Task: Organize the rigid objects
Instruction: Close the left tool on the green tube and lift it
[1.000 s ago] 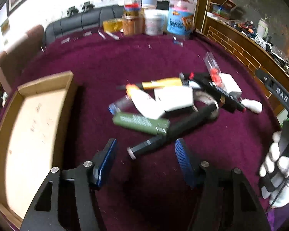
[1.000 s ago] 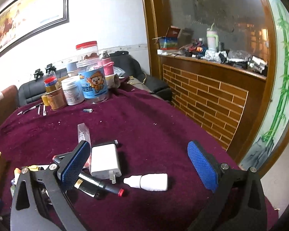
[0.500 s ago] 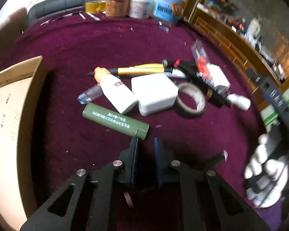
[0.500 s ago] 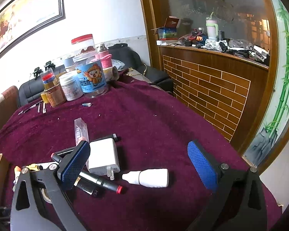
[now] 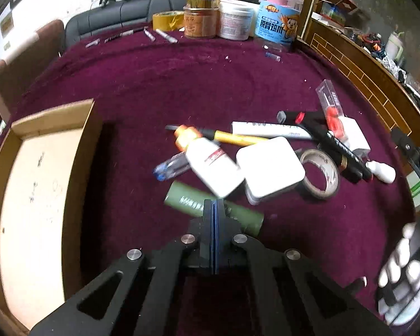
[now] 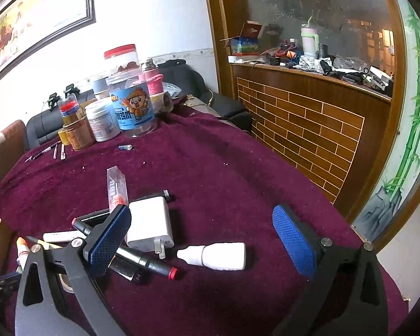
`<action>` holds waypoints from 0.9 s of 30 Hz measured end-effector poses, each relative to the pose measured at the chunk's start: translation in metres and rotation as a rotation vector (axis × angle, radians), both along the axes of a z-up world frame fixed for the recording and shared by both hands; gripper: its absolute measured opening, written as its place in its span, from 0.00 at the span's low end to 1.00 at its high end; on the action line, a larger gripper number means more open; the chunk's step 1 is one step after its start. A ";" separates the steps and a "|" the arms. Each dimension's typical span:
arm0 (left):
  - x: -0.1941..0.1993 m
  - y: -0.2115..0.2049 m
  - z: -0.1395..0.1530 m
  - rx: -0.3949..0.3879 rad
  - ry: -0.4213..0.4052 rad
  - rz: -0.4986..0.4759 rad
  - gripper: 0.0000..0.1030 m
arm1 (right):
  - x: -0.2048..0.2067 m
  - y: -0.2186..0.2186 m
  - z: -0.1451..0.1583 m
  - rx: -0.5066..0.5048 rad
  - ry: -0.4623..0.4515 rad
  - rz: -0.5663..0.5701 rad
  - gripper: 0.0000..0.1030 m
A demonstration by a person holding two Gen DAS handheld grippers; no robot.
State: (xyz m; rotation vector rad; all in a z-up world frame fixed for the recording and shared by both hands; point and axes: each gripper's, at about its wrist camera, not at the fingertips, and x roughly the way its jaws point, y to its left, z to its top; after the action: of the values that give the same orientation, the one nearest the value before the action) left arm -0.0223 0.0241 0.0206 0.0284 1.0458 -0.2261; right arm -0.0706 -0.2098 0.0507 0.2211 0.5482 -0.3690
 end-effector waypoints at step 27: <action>-0.006 0.010 -0.008 0.056 0.027 0.029 0.16 | 0.004 -0.001 -0.004 0.044 0.024 0.043 0.99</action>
State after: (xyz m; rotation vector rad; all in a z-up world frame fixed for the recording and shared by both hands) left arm -0.0278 0.0343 0.0131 0.0606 1.0788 -0.1710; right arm -0.0667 -0.2111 0.0467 0.2470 0.5845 -0.3185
